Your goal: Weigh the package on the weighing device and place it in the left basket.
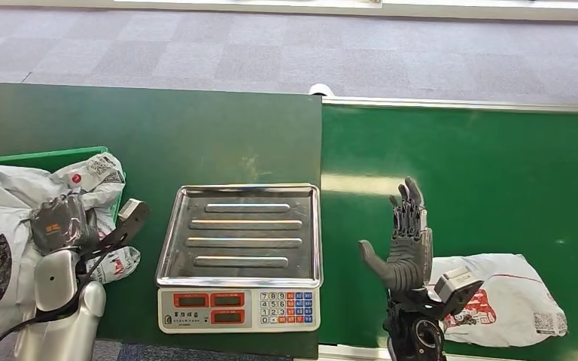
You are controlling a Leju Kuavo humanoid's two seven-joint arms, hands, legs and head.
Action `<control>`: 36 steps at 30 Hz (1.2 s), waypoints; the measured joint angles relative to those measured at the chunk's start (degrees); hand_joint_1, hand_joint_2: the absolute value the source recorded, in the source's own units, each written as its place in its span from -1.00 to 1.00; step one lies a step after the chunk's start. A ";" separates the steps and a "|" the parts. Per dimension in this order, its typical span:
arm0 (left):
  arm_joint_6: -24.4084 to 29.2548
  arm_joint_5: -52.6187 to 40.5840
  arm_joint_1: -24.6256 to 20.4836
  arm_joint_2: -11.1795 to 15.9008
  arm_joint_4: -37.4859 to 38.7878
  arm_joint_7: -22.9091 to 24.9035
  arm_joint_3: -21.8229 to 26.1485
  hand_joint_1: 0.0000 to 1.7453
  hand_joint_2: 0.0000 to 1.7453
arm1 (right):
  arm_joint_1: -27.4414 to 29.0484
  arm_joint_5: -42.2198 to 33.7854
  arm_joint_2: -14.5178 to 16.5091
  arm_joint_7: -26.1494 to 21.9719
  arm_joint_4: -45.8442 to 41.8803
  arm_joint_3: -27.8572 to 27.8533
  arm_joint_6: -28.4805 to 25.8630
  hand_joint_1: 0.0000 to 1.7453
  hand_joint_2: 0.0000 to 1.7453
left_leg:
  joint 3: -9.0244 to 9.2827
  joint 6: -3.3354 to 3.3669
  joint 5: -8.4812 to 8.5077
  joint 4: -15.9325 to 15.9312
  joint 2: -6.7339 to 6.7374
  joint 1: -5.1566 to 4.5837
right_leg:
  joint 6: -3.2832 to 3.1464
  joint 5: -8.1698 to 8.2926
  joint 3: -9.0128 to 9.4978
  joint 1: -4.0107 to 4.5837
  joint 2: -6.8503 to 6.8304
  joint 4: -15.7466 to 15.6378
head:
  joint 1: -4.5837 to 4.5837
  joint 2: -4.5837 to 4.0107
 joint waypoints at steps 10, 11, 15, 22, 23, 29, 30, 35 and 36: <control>-5.59 0.00 -4.91 5.20 9.75 4.44 -0.93 1.00 1.00 | 0.66 0.84 0.14 0.04 -0.73 -0.88 1.32 -1.00 1.00 | 0.25 -0.06 -0.03 -0.04 0.19 0.00 | -0.04 0.00 0.10 0.00 0.23 0.19 | -0.02 0.00; -6.25 0.00 -5.40 5.59 10.61 4.57 -0.92 1.00 1.00 | 0.66 0.87 0.15 0.04 -0.72 -0.94 1.43 -1.00 1.00 | 0.30 -0.09 -0.05 -0.05 0.20 0.00 | -0.08 -0.02 0.14 0.00 0.25 0.23 | -0.01 0.00; -8.66 0.00 -7.27 6.84 13.94 4.86 -0.26 1.00 1.00 | 0.66 1.01 0.36 0.06 -0.70 -1.10 1.65 -1.00 1.00 | 0.73 -0.30 -0.17 -0.17 0.27 0.00 | -0.34 -0.11 0.43 0.00 0.31 0.36 | -0.01 0.00; -9.72 0.05 -9.13 7.81 17.32 4.48 1.75 1.00 1.00 | 0.66 1.09 0.60 0.08 -0.70 -1.25 1.66 -1.00 1.00 | 1.37 -0.68 0.03 -0.66 0.51 0.01 | -0.66 0.00 0.68 -0.01 0.53 0.37 | -0.02 0.00; -9.72 0.05 -9.23 7.85 17.50 4.47 1.83 1.00 1.00 | 0.66 1.09 0.60 0.08 -0.70 -1.25 1.67 -1.00 1.00 | 1.40 -0.72 0.06 -0.71 0.51 0.01 | -0.69 0.01 0.69 -0.01 0.53 0.37 | -0.03 0.00; -9.70 0.07 -9.71 7.87 18.44 4.08 2.49 1.00 1.00 | 0.66 1.09 0.60 0.08 -0.71 -1.31 1.68 -1.00 1.00 | 1.59 -0.81 0.13 -0.95 0.51 0.01 | -0.85 -0.01 0.74 -0.01 0.53 0.37 | -0.03 0.00; -9.24 0.07 -9.76 7.87 18.59 3.69 2.70 1.00 1.00 | 0.67 1.09 0.60 0.08 -0.71 -1.33 1.69 -1.00 1.00 | 1.62 -0.82 0.14 -0.98 0.51 0.01 | -0.87 -0.01 0.75 -0.01 0.54 0.37 | -0.02 0.00; 3.01 3.50 -9.23 6.99 18.60 -2.85 5.52 0.86 1.00 | 1.34 1.03 0.63 0.10 -1.51 -1.52 1.66 -1.00 1.00 | 1.53 -0.99 0.32 -1.02 0.49 0.06 | -0.94 0.01 0.55 0.05 0.55 0.38 | -0.02 0.00; 5.43 6.62 -8.86 6.63 17.96 -5.35 6.26 0.86 1.00 | 1.57 0.98 0.64 0.11 -1.75 -1.54 1.61 -1.00 1.00 | 1.48 -1.00 0.36 -1.01 0.49 0.07 | -0.94 0.02 0.49 0.06 0.54 0.38 | -0.02 0.00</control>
